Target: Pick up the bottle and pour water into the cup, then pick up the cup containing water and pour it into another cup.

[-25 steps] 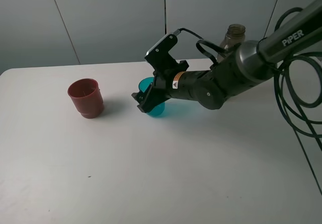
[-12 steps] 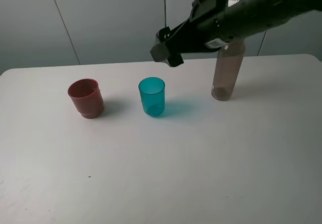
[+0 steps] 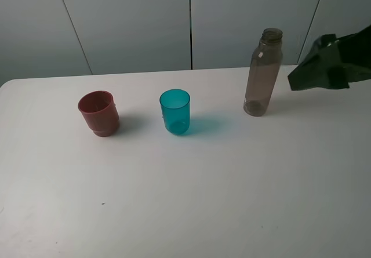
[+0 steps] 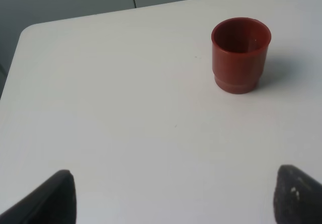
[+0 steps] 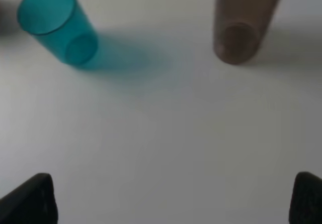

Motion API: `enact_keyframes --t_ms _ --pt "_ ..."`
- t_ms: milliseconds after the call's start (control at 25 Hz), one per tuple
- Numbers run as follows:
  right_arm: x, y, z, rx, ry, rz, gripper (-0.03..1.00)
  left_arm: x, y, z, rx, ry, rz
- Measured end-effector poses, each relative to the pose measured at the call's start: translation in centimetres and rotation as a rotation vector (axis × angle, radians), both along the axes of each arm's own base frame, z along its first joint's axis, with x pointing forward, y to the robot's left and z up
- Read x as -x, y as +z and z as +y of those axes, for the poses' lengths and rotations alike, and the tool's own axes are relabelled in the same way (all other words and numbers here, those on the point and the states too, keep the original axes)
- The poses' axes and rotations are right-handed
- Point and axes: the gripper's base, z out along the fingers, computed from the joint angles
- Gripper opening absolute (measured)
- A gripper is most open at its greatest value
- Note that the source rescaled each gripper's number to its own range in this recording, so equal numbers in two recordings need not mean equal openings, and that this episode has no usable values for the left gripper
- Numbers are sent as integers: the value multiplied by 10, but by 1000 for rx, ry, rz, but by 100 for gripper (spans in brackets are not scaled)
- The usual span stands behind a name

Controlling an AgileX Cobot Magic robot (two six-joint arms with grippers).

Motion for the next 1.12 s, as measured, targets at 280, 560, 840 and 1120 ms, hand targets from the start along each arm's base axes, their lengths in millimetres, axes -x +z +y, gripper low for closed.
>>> enact_keyframes --t_ms 280,560,840,1120 --pt "91 37 -44 32 -83 -261 100 0 0 0 0 0 0" --pt "143 13 -59 11 -94 -370 100 0 0 0 0 0 0" --pt "161 -33 -62 -10 -86 -375 100 0 0 0 0 0 0" --pt "167 -34 -64 -22 -86 -424 100 0 0 0 0 0 0"
